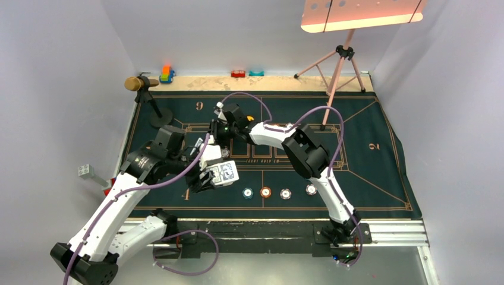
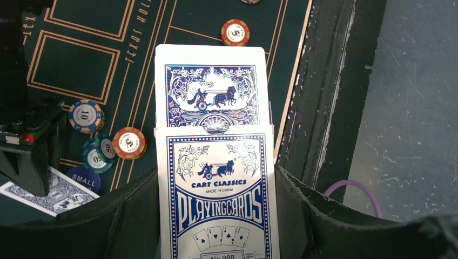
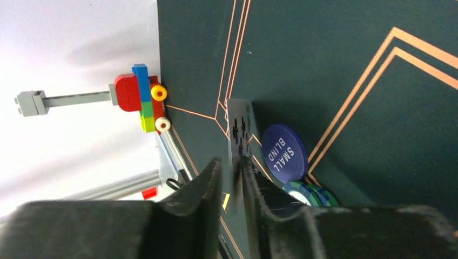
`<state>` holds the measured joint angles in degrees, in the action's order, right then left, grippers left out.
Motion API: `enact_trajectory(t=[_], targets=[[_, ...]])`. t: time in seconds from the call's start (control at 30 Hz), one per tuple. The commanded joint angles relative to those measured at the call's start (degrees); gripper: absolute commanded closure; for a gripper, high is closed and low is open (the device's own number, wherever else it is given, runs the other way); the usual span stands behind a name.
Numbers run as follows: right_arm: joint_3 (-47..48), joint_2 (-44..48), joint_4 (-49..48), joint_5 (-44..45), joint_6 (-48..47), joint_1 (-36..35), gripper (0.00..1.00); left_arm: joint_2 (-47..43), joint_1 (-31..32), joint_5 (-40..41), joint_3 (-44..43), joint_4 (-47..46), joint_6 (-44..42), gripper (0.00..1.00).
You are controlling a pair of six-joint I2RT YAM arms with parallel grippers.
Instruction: Distribute texas hold em gaming equipment
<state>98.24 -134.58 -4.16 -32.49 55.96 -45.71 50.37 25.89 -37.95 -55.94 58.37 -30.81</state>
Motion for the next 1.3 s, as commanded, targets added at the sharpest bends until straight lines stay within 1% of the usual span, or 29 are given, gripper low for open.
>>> enact_trajectory(t=[0.0, 0.13, 0.23, 0.3, 0.4, 0.5, 0.67, 0.83, 0.9, 1.0, 1.1, 1.27], targets=[[4.69, -0.39, -0.74, 1.56, 0.83, -0.74, 0.68, -0.27, -0.22, -2.39, -2.42, -1.13, -0.11, 0.58], [7.23, -0.39, 3.05, 3.03, -0.65, -0.78, 0.48, -0.25, -0.27, -2.3, -2.53, -0.61, -0.19, 0.57], [7.61, 2.1, 9.28, 6.67, -5.06, -0.49, 0.37, -0.67, -0.22, -1.95, -2.42, -0.15, -0.43, 0.57], [6.65, 4.54, 12.14, 8.8, -6.93, 0.07, 0.32, -1.03, -0.18, -1.95, -2.26, 0.05, -0.59, 0.57], [1.07, 10.02, 12.31, 9.89, -7.62, 2.03, 0.23, -1.4, -0.22, -1.95, -2.24, -0.09, -0.37, 0.57], [-6.12, 18.15, 10.8, 9.16, -7.71, 4.98, 0.17, -1.54, -0.23, -2.04, -2.24, -0.17, -0.09, 0.57], [-20.25, 35.89, 7.91, 5.83, -8.11, 8.06, 0.11, -1.12, -0.23, -2.41, -2.02, -1.04, 0.77, 0.54], [-32.76, 49.9, 7.96, 2.77, -8.74, 8.3, 0.08, -0.16, -0.23, -3.82, -3.3, -1.66, 2.36, 0.53], [-39.03, 54.54, 5.52, 1.04, -6.92, 8.28, 0.07, 0.4, -0.23, -4.86, -4.03, -1.83, 3.18, 0.53], [-45.44, 61.23, -0.51, -1.55, -3.59, 7.61, 0.06, 1.21, -0.35, -6.54, -4.69, -2.68, 5.17, 0.54], [-46.76, 63.9, 1.0, -0.35, -4.03, 5.49, 0.05, 1.8, -0.53, -8.18, -4.87, -3.9, 7.2, 0.54], [-45.84, 63.54, 2.2, 0.59, -4.21, 2.59, 0.04, 2.62, -0.49, -9.01, -5.4, -4.44, 7.9, 0.55]])
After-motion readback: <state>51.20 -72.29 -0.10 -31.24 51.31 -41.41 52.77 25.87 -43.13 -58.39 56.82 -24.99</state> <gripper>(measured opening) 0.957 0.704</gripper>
